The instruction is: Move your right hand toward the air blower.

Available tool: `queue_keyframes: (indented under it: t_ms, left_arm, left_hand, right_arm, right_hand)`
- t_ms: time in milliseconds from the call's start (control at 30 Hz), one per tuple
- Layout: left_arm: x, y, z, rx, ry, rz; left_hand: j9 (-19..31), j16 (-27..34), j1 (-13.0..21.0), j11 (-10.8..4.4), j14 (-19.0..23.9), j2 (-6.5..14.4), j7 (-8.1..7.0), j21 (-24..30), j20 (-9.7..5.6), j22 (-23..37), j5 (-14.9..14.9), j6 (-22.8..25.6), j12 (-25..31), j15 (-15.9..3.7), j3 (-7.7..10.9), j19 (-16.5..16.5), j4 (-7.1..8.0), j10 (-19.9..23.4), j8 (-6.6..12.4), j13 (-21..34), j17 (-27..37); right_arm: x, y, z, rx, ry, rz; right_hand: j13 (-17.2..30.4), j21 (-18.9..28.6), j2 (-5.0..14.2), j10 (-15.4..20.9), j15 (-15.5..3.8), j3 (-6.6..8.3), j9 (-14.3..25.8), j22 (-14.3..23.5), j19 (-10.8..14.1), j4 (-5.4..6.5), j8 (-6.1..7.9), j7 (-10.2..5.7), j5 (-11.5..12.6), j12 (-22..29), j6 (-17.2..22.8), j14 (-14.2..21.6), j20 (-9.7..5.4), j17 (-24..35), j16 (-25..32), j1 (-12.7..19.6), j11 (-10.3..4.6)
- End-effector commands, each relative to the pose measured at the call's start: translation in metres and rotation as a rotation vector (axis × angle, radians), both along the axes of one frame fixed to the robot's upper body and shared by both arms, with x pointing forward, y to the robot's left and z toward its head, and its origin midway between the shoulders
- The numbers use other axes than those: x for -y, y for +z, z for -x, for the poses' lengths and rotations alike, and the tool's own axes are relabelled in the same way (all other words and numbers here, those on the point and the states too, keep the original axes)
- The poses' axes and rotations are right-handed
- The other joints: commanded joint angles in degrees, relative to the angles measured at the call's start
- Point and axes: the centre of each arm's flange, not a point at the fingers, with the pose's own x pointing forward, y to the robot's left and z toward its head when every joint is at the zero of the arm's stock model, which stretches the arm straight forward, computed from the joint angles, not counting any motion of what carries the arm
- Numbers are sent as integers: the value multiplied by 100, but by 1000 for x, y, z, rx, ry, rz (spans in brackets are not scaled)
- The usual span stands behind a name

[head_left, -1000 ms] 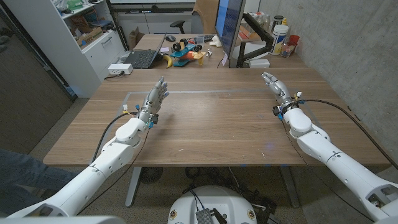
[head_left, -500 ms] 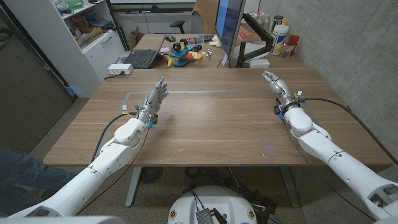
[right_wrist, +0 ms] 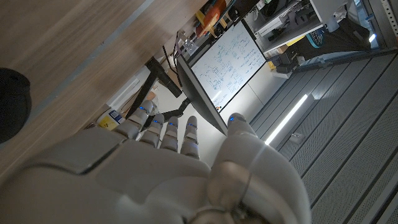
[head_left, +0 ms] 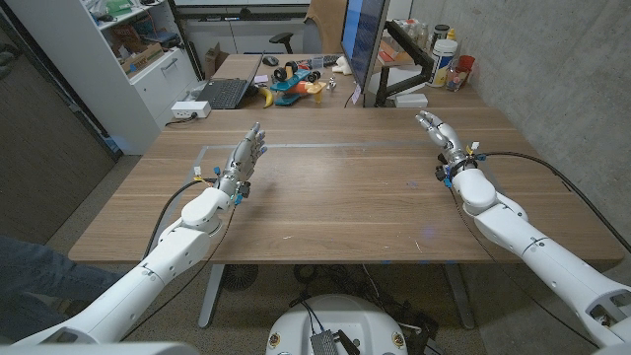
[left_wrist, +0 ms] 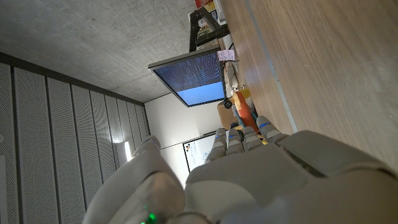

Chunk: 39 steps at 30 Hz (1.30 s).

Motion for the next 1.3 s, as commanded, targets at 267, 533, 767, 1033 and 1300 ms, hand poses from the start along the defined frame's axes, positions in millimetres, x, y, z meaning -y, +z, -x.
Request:
queue_keyframes:
  t_ms: [267, 533, 767, 1033, 1300]
  left_arm:
    - [-2, -1, 2, 8, 0, -2]
    - [-2, -1, 2, 8, -2, -3]
    - [-2, 0, 3, 13, -3, -4]
    - [-2, 1, 3, 14, -9, -7]
    - [-3, 2, 3, 12, -12, -11]
  left_hand:
    - [18, 33, 21, 7, 20, 47, -5, -38, 25, 21, -40, 59, 20, -2, 11, -111, -29, 36, 39, 6, 0]
    - [19, 31, 20, 6, 26, 51, -19, -57, 34, 21, -42, 70, 19, 1, 10, -104, -34, 43, 35, 5, 1]
    - [19, 30, 18, -1, 32, 54, -20, -73, 38, 22, -44, 91, 18, -8, 7, -95, -39, 48, 37, 5, 1]
    - [19, 28, 17, -2, 36, 56, -25, -88, 48, 22, -45, 102, 20, -14, 5, -89, -44, 61, 35, 5, 1]
    - [20, 30, 15, -9, 49, 59, -28, -106, 54, 23, -46, 122, 20, -12, 3, -90, -48, 68, 37, 5, 1]
  right_arm:
    - [6, 6, 3, 9, -73, 69]
    - [8, 9, 4, 18, -122, 113]
    - [10, 10, 5, 25, -157, 137]
    - [11, 11, 8, 47, -180, 143]
    - [13, 12, 10, 50, -215, 175]
  right_hand:
    - [17, -22, -6, 70, -12, 32, -2, 19, 97, -41, -9, -49, 14, 25, 41, 5, -3, -13, 53, 7, -11]
    - [16, -44, -4, 75, -18, 33, -2, 19, 110, -43, -20, -71, 16, 25, 16, 5, -3, -22, 53, -4, -31]
    - [16, -61, -6, 77, -24, 34, -2, 19, 121, -47, -21, -79, 19, 23, 15, 2, 4, -29, 51, -10, -32]
    - [16, -76, -7, 97, -35, 35, -2, 19, 137, -52, -23, -94, 23, 29, 8, 9, 1, -36, 53, -16, -53]
    - [16, -89, -8, 114, -44, 38, -2, 20, 158, -59, -21, -95, 28, 33, 13, 27, 1, -45, 59, -18, -66]
